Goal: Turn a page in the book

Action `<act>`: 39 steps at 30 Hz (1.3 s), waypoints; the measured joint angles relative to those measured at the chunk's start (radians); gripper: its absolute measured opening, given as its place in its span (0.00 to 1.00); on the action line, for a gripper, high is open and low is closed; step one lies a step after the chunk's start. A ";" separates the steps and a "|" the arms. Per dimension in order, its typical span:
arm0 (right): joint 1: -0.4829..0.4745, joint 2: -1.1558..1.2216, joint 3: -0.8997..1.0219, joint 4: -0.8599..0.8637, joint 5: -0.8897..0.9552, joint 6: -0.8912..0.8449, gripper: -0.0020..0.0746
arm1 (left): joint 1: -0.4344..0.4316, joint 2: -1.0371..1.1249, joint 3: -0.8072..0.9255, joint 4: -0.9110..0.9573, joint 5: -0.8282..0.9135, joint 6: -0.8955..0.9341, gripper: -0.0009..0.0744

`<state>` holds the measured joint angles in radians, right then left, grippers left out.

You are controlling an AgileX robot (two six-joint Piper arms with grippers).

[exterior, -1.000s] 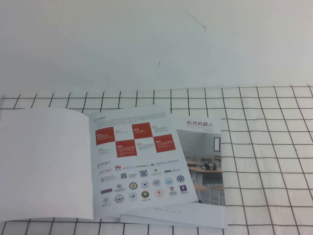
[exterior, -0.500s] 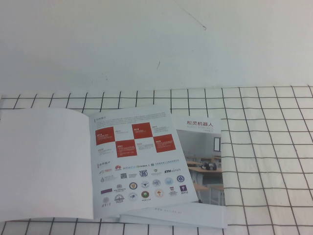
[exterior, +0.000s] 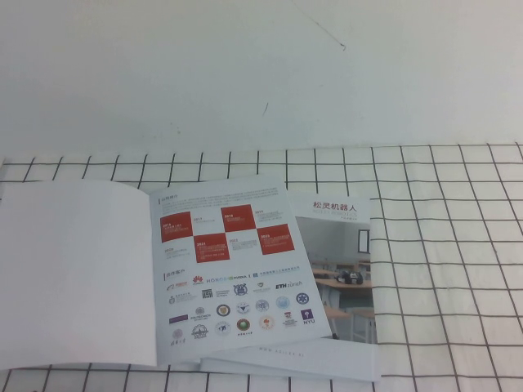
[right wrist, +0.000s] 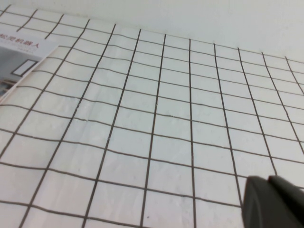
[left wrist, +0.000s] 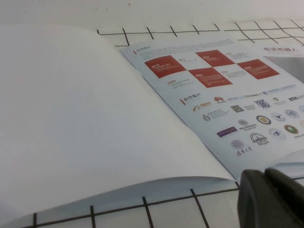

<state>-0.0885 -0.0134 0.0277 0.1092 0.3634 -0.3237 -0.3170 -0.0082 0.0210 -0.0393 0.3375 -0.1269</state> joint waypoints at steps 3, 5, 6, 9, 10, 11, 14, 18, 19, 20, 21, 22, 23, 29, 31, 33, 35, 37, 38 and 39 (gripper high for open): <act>0.000 0.000 0.000 0.005 -0.011 0.000 0.02 | 0.000 0.000 0.000 0.018 -0.009 0.000 0.01; 0.000 0.000 0.000 0.007 -0.018 0.000 0.02 | 0.000 0.000 0.002 0.039 -0.031 0.000 0.01; 0.000 0.000 0.000 0.009 -0.026 0.000 0.02 | 0.000 0.000 0.007 0.039 -0.057 0.001 0.01; 0.000 0.000 0.000 0.022 -0.067 0.000 0.02 | 0.000 0.000 0.008 0.059 -0.164 0.002 0.01; 0.000 0.000 0.000 0.033 -0.086 0.000 0.02 | 0.000 0.000 0.008 0.059 -0.200 0.002 0.01; 0.000 0.000 0.000 0.049 -0.114 0.000 0.02 | 0.000 0.000 0.008 0.061 -0.247 0.002 0.01; 0.000 0.000 0.000 0.141 -0.230 0.006 0.02 | 0.000 0.000 0.008 0.061 -0.369 0.002 0.01; 0.000 0.000 0.000 0.410 -0.383 0.093 0.02 | 0.000 0.000 0.008 0.063 -0.450 0.002 0.01; 0.000 0.000 0.000 0.475 -0.408 0.116 0.02 | 0.000 0.000 0.008 0.063 -0.454 0.002 0.01; 0.000 0.000 0.000 0.557 -0.442 0.141 0.02 | 0.000 0.000 0.008 0.063 -0.457 0.002 0.01; 0.000 0.000 0.000 0.638 -0.477 0.160 0.02 | 0.000 0.000 0.008 0.063 -0.457 0.002 0.01; 0.000 0.000 0.000 0.700 -0.515 0.171 0.02 | 0.000 0.000 0.008 0.063 -0.457 0.002 0.01; 0.000 0.000 0.000 0.767 -0.554 0.180 0.02 | 0.000 0.000 0.008 0.063 -0.459 0.002 0.01; 0.000 0.000 0.000 0.835 -0.731 0.049 0.02 | 0.000 0.000 0.008 0.063 -0.630 -0.066 0.01; 0.000 0.000 0.000 0.729 -0.767 0.030 0.02 | 0.000 0.000 0.008 0.058 -0.728 -0.116 0.01; 0.000 0.000 -0.003 0.566 -0.783 0.059 0.02 | 0.000 0.000 0.008 0.048 -0.843 -0.173 0.01; 0.000 0.000 -0.030 0.408 -0.783 0.142 0.02 | 0.000 0.000 0.008 0.039 -0.918 -0.218 0.01; 0.000 0.000 -0.077 0.225 -0.798 0.227 0.02 | 0.000 0.000 0.000 0.045 -0.930 -0.257 0.01; 0.000 0.000 -0.107 0.136 -0.809 0.267 0.02 | 0.000 0.000 -0.015 0.055 -0.918 -0.276 0.01; 0.000 0.000 -0.140 0.054 -0.823 0.303 0.02 | 0.000 0.000 -0.039 0.067 -0.899 -0.289 0.01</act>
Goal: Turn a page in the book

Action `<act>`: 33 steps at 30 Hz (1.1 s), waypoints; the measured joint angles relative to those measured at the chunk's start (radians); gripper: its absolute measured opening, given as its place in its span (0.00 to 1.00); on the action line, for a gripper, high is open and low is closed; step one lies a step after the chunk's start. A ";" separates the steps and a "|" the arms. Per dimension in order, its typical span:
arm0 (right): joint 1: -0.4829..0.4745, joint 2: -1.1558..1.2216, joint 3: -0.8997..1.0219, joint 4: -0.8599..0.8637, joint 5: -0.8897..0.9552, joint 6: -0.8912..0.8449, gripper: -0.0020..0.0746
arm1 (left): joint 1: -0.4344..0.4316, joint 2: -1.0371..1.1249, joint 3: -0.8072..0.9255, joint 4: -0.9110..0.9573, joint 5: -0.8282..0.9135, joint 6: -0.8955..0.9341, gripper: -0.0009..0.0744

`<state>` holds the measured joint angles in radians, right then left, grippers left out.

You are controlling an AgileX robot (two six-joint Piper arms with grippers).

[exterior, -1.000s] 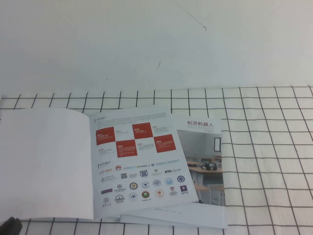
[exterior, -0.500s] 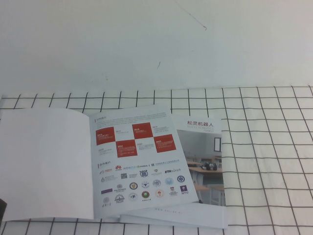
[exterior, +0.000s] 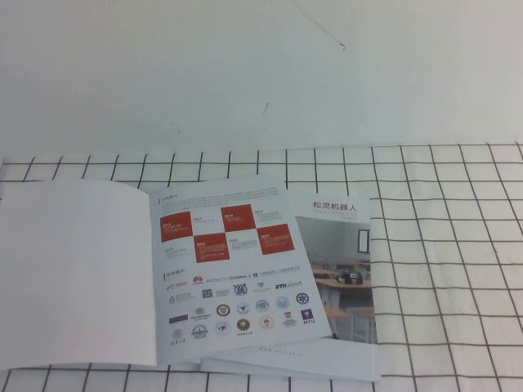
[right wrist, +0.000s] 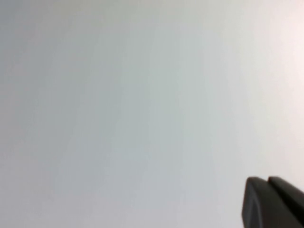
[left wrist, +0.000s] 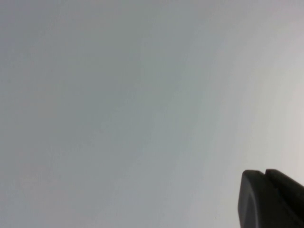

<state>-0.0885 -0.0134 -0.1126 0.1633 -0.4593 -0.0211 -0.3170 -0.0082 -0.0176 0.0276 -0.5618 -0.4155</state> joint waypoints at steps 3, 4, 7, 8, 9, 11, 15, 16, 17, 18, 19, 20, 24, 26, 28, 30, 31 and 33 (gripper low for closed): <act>0.000 0.000 -0.103 -0.182 -0.033 0.074 0.02 | 0.000 0.000 -0.097 0.030 0.081 -0.018 0.01; 0.000 0.000 -0.142 -0.217 -0.036 0.090 0.02 | 0.000 0.000 -0.132 0.037 0.118 -0.020 0.01; 0.000 0.014 -0.258 -0.298 -0.049 0.170 0.02 | 0.000 0.013 -0.279 0.062 0.272 -0.025 0.01; 0.000 0.030 -0.301 -0.322 -0.050 0.201 0.02 | 0.000 0.026 -0.329 0.074 0.330 -0.025 0.01; 0.000 0.053 -0.344 -0.355 -0.048 0.229 0.02 | 0.000 0.043 -0.378 0.089 0.385 -0.025 0.01; 0.000 0.094 -0.422 -0.439 -0.025 0.274 0.02 | 0.000 0.089 -0.460 0.115 0.485 -0.025 0.01; 0.000 0.201 -0.572 -0.680 0.093 0.389 0.02 | 0.000 0.204 -0.612 0.136 0.673 -0.005 0.01; 0.000 0.227 -0.595 -0.738 0.131 0.436 0.02 | 0.000 0.232 -0.644 0.139 0.716 0.011 0.01; 0.000 0.260 -0.621 -0.791 0.186 0.490 0.02 | 0.000 0.268 -0.674 0.139 0.770 0.035 0.01; 0.000 0.293 -0.643 -0.836 0.247 0.547 0.02 | 0.000 0.306 -0.700 0.139 0.826 0.060 0.01; 0.000 0.326 -0.657 -0.863 0.300 0.592 0.02 | 0.000 0.345 -0.718 0.139 0.884 0.086 0.01; 0.000 0.358 -0.670 -0.890 0.369 0.640 0.02 | 0.000 0.384 -0.738 0.139 0.941 0.108 0.01; 0.000 0.475 -0.686 -0.923 0.651 0.700 0.02 | 0.000 0.531 -0.775 0.136 1.140 0.172 0.01; 0.000 0.532 -0.686 -0.923 0.778 0.678 0.02 | 0.000 0.594 -0.779 0.127 1.215 0.183 0.01; 0.000 0.592 -0.686 -0.921 0.898 0.640 0.02 | 0.000 0.653 -0.779 0.125 1.278 0.191 0.01; 0.008 0.645 -0.686 -0.916 1.018 0.602 0.02 | 0.000 0.703 -0.779 0.124 1.302 0.192 0.01; 0.016 0.663 -0.686 -0.911 1.067 0.593 0.02 | 0.000 0.722 -0.779 0.121 1.301 0.194 0.01; 0.041 0.698 -0.686 -0.880 1.138 0.583 0.02 | 0.000 0.752 -0.779 0.118 1.284 0.194 0.01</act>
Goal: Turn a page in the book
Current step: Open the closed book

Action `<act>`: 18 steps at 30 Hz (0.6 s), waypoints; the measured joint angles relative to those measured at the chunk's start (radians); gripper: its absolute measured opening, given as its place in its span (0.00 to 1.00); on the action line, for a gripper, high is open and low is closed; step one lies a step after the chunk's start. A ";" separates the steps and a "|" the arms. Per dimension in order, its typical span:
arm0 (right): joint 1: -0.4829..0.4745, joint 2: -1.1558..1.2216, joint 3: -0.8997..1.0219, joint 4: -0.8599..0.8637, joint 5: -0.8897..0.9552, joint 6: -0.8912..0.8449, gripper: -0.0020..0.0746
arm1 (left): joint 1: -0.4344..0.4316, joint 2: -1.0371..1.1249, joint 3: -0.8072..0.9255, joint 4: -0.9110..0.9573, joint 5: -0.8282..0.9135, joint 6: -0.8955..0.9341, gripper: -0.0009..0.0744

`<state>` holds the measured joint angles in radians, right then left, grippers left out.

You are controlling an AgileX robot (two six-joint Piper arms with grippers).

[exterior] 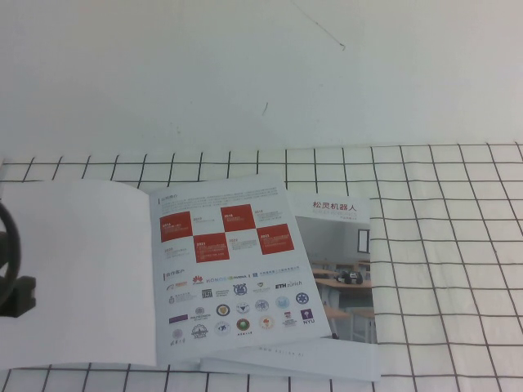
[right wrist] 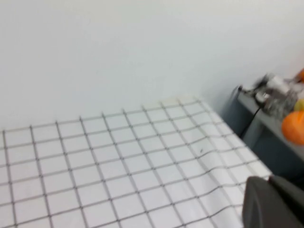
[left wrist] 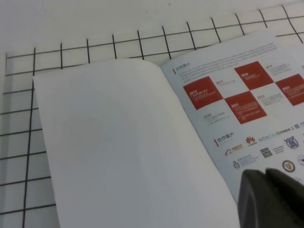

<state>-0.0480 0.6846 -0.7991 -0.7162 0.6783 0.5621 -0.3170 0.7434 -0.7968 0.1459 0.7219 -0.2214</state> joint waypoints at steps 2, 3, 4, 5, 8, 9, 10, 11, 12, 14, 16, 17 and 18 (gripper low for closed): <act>0.021 0.018 0.000 0.061 0.034 -0.014 0.02 | 0.000 0.024 0.000 -0.021 -0.026 0.000 0.01; 0.029 0.025 0.000 0.112 0.047 -0.029 0.02 | 0.000 0.039 0.000 -0.036 -0.038 0.000 0.01; 0.034 0.030 0.000 0.174 0.057 -0.052 0.02 | 0.000 0.054 0.000 -0.052 -0.047 0.000 0.01; 0.039 0.036 0.002 0.240 0.057 -0.074 0.02 | 0.000 0.067 0.000 -0.063 -0.051 0.000 0.01; 0.043 0.049 0.029 0.461 0.028 -0.189 0.02 | 0.000 0.127 0.000 -0.080 -0.067 0.000 0.01; 0.043 0.056 0.042 0.547 0.013 -0.248 0.02 | 0.000 0.149 0.000 -0.082 -0.077 0.000 0.01; 0.043 0.064 0.054 0.637 0.002 -0.313 0.02 | 0.000 0.172 0.000 -0.084 -0.084 0.000 0.01; 0.043 0.072 0.062 0.708 -0.008 -0.371 0.02 | 0.000 0.190 0.000 -0.084 -0.095 0.000 0.01; 0.045 0.082 0.068 0.794 -0.013 -0.448 0.02 | 0.000 0.214 0.000 -0.084 -0.106 0.000 0.01; 0.045 0.105 0.071 0.942 -0.020 -0.604 0.02 | 0.000 0.260 0.000 -0.087 -0.126 0.000 0.01; 0.045 0.136 0.073 1.061 -0.024 -0.729 0.02 | 0.000 0.311 0.000 -0.092 -0.142 0.011 0.01; 0.045 0.153 0.073 1.103 -0.024 -0.771 0.02 | 0.000 0.335 0.000 -0.101 -0.147 0.027 0.01; 0.045 0.173 0.073 1.152 -0.024 -0.824 0.02 | 0.000 0.359 0.000 -0.119 -0.155 0.052 0.01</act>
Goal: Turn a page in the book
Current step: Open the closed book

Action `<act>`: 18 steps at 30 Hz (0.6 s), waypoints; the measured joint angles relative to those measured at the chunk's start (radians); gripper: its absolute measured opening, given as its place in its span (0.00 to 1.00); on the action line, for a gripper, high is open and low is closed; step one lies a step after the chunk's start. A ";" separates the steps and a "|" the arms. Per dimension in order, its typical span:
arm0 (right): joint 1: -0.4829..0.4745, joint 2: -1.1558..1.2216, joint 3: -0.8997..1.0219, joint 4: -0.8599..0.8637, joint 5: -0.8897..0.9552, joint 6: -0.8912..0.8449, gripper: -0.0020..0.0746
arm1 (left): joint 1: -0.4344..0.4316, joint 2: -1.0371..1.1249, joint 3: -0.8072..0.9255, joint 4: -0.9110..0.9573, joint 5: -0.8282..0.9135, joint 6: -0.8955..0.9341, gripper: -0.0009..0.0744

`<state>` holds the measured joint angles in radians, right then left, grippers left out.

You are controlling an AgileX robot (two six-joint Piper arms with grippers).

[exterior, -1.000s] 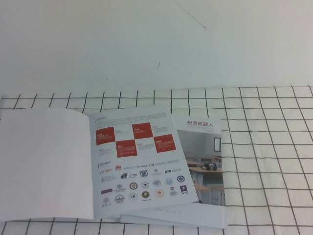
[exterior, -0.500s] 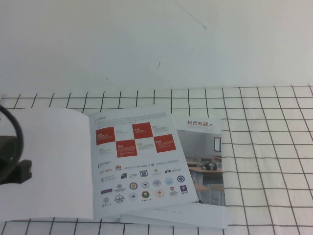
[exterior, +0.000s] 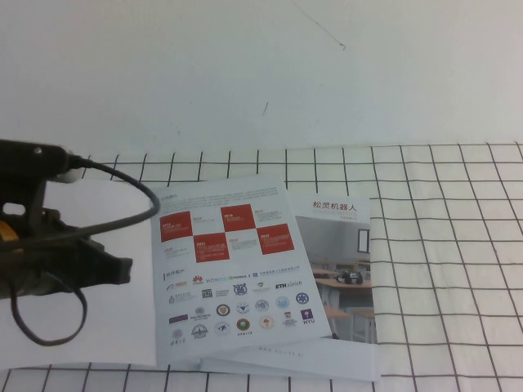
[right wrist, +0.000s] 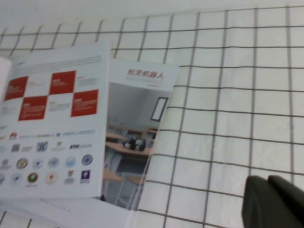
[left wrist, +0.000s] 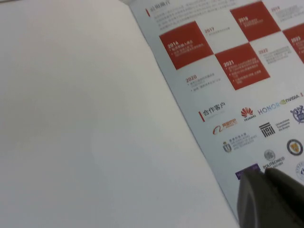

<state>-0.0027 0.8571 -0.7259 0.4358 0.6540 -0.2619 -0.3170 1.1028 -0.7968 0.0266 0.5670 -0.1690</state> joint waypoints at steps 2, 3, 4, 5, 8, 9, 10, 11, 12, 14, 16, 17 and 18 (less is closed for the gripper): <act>0.000 0.040 0.000 0.089 0.014 -0.114 0.02 | 0.000 0.041 0.000 -0.055 -0.008 0.066 0.01; 0.000 0.067 0.000 0.140 0.026 -0.185 0.02 | 0.000 0.059 0.000 -0.095 -0.011 0.110 0.01; 0.000 0.096 0.000 0.193 0.039 -0.255 0.02 | 0.000 0.075 0.000 -0.135 -0.018 0.151 0.01; 0.000 0.121 0.000 0.236 0.049 -0.322 0.02 | 0.000 0.087 0.000 -0.170 -0.024 0.178 0.01; 0.013 0.219 0.000 0.399 0.070 -0.503 0.02 | 0.000 0.136 0.000 -0.230 -0.042 0.229 0.01; 0.026 0.253 0.000 0.443 0.070 -0.560 0.02 | 0.008 0.155 0.000 -0.250 -0.044 0.246 0.01; 0.045 0.289 0.000 0.477 0.071 -0.601 0.02 | 0.020 0.174 0.000 -0.277 -0.044 0.269 0.01; 0.064 0.318 0.000 0.495 0.071 -0.622 0.02 | 0.037 0.193 0.000 -0.307 -0.044 0.295 0.01; 0.093 0.355 0.000 0.509 0.066 -0.639 0.02 | 0.062 0.211 0.000 -0.355 -0.045 0.337 0.01; 0.151 0.421 0.000 0.522 0.044 -0.660 0.02 | 0.120 0.238 0.000 -0.481 -0.045 0.435 0.01; 0.221 0.484 0.000 0.528 -0.003 -0.667 0.02 | 0.193 0.261 0.000 -0.627 -0.029 0.573 0.01; 0.254 0.510 0.000 0.531 -0.027 -0.669 0.02 | 0.221 0.268 0.000 -0.680 -0.019 0.628 0.01; 0.284 0.534 -0.002 0.531 -0.057 -0.671 0.02 | 0.252 0.278 -0.001 -0.736 -0.009 0.688 0.01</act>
<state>0.2815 1.3906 -0.7279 0.9664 0.5967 -0.9330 -0.0646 1.3804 -0.7974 -0.7090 0.5577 0.5191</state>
